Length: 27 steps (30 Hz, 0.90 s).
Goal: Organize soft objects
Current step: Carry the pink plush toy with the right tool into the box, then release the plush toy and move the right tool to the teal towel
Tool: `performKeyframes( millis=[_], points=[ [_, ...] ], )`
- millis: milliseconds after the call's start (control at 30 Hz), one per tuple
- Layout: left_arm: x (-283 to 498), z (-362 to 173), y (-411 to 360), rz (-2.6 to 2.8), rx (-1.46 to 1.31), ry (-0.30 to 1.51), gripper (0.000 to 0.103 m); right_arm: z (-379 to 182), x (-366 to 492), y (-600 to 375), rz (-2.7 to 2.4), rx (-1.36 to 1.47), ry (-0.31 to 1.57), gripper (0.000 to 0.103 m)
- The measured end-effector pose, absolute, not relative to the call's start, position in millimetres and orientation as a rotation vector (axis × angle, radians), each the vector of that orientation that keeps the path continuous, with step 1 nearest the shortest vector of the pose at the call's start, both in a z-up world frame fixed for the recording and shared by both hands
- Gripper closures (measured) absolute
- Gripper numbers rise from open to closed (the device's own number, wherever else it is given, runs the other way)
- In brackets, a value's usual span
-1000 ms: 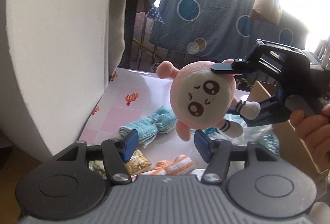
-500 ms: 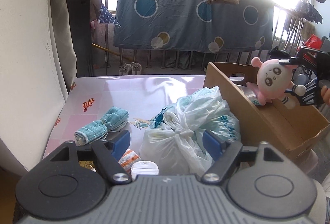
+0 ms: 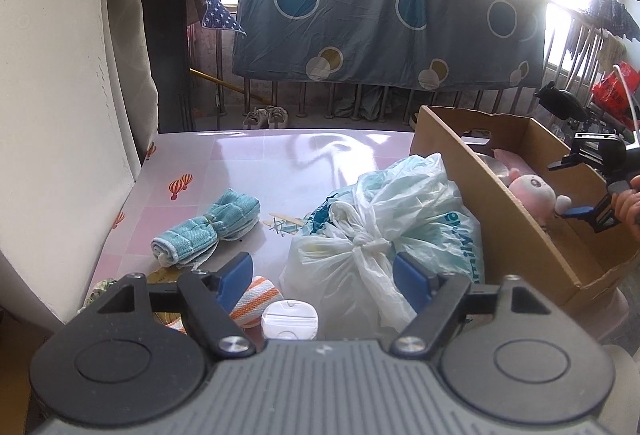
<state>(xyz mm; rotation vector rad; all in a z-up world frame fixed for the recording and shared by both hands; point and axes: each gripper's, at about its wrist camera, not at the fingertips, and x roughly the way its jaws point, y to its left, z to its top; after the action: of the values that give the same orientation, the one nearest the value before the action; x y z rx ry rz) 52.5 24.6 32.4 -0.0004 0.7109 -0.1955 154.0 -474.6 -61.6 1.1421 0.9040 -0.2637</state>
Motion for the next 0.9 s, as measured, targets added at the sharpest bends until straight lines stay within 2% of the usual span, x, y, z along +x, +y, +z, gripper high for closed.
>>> performKeyframes(
  millis=[400, 633, 900],
  points=[
    [48, 32, 34, -0.17, 0.038, 0.709, 0.025, -18, 164, -464, -0.264, 0.76, 0.905, 0.024],
    [38, 32, 62, -0.083, 0.048, 0.729, 0.025, -43, 214, -433, -0.221, 0.501, 1.008, 0.021],
    [35, 28, 98, 0.003, 0.021, 0.751, 0.025, -45, 207, -431, -0.16, 0.51, 1.011, 0.022]
  ],
)
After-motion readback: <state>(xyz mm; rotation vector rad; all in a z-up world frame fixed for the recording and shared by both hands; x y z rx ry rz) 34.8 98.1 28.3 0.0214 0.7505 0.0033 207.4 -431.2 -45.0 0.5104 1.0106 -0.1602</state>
